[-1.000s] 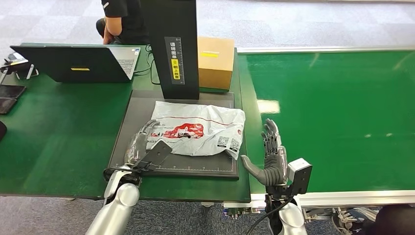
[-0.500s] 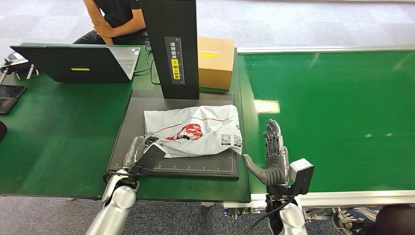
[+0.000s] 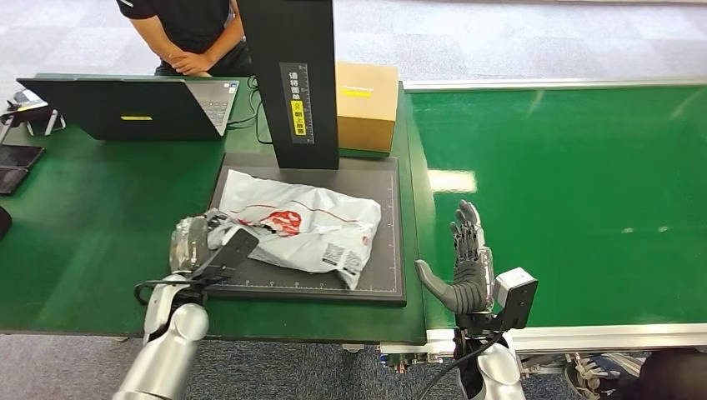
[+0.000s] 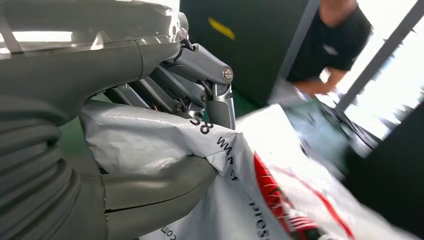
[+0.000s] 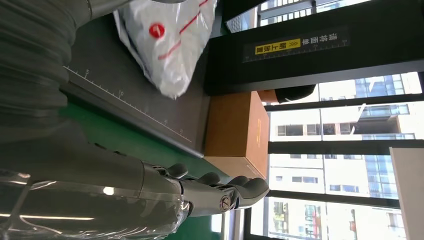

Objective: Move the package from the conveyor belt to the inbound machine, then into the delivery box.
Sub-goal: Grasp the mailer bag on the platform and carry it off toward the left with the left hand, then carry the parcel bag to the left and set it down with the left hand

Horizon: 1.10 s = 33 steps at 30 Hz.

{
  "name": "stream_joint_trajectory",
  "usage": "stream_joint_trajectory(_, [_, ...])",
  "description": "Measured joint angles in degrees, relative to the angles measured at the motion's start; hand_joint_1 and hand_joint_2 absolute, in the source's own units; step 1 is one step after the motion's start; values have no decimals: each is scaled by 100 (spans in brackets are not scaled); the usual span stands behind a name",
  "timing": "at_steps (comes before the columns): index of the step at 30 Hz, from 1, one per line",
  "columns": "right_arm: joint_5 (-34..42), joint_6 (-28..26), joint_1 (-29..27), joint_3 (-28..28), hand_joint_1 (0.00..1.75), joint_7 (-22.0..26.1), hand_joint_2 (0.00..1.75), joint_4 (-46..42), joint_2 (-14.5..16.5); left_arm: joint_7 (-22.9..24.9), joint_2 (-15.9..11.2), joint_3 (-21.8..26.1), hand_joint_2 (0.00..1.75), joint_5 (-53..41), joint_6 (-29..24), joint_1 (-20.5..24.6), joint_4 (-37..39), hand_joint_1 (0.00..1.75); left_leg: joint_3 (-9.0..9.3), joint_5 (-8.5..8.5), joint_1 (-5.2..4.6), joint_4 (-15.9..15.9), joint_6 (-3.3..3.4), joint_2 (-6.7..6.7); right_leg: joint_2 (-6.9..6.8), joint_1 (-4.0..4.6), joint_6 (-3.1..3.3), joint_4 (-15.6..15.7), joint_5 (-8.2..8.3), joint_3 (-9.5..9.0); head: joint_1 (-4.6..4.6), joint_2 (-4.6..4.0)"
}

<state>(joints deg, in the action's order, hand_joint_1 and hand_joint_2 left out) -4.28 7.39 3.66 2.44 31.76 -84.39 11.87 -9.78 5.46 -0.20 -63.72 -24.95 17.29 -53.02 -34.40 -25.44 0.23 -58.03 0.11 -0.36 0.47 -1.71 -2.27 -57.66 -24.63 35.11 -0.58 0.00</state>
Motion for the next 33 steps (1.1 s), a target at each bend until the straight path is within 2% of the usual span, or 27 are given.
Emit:
stream_joint_trajectory(8, [155,-16,21,14,0,13,175,52,-2,100,-788,1032,175,-68,-629,564,727,175,-1,2,6,1,-2,3,4,4,3,-3,-1,2,0,0])
stream_joint_trajectory(17, [280,-120,25,16,0,9,175,67,-4,-726,-1537,2728,175,1832,-558,1108,1735,175,-4,2,7,0,-3,5,7,5,5,-3,-2,6,0,0])
stream_joint_trajectory(22, [302,-122,32,15,0,10,175,102,-4,-747,-1823,3322,175,2056,-805,1175,2148,172,-5,1,7,0,-3,5,8,4,6,-1,-3,6,-1,0])
stream_joint_trajectory(23, [306,-126,35,15,0,10,175,111,-4,-750,-1872,3400,175,2087,-846,1181,2217,140,-6,1,7,0,-3,4,8,4,6,-1,-3,6,0,0])
stream_joint_trajectory(26, [324,-144,42,11,0,11,175,133,-4,-803,-1987,3613,175,2230,-903,1207,2392,16,-6,1,7,0,-3,4,7,4,6,-1,-3,6,1,0])
stream_joint_trajectory(27, [329,-150,45,9,0,11,175,142,-4,-824,-2018,3678,175,2277,-882,1219,2445,4,-6,1,7,0,-3,4,7,4,6,-1,-3,6,1,0])
stream_joint_trajectory(28, [333,-158,50,8,0,11,175,152,-4,-850,-2042,3740,175,2330,-849,1231,2500,1,-6,1,7,-1,-3,4,7,4,6,-1,-2,5,1,0])
stream_joint_trajectory(33, [371,-230,69,-4,0,10,175,201,-4,-1279,-2068,3986,175,2709,-592,1262,2680,0,-5,2,6,-1,-3,2,6,4,6,-1,-2,5,1,0])
